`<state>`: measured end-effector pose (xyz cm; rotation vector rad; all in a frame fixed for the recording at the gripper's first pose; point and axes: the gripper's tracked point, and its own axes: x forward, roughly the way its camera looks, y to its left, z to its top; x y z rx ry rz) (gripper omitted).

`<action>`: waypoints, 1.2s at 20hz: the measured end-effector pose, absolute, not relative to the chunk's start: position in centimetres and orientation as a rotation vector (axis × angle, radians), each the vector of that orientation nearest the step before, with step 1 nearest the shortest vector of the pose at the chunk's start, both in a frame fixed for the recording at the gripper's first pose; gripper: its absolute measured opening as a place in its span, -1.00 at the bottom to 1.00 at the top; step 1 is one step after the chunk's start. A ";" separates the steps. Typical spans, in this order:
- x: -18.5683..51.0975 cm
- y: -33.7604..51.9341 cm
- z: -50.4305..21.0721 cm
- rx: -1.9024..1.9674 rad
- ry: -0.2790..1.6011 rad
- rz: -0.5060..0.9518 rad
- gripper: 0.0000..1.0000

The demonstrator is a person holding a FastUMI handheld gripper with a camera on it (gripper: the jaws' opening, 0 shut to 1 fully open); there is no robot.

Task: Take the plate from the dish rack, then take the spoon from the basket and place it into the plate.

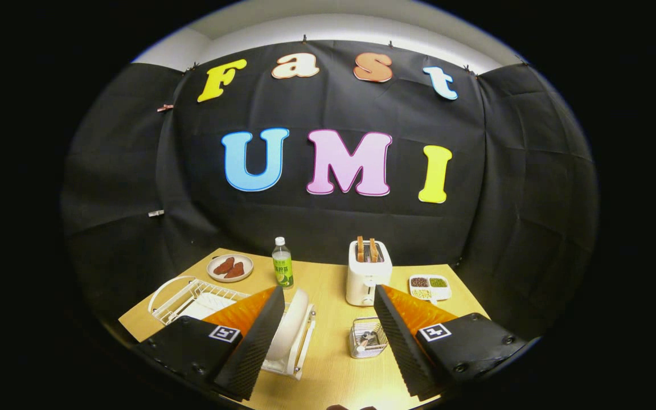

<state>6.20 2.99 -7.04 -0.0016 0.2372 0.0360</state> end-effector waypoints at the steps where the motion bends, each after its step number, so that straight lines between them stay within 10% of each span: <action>1: 6.8 3.3 -7.5 -0.003 0.259 0.039 0.95; 18: 15.3 7.3 -20.0 0.005 0.708 0.039 0.96; 24: 15.7 8.2 -23.3 0.147 0.832 0.028 0.20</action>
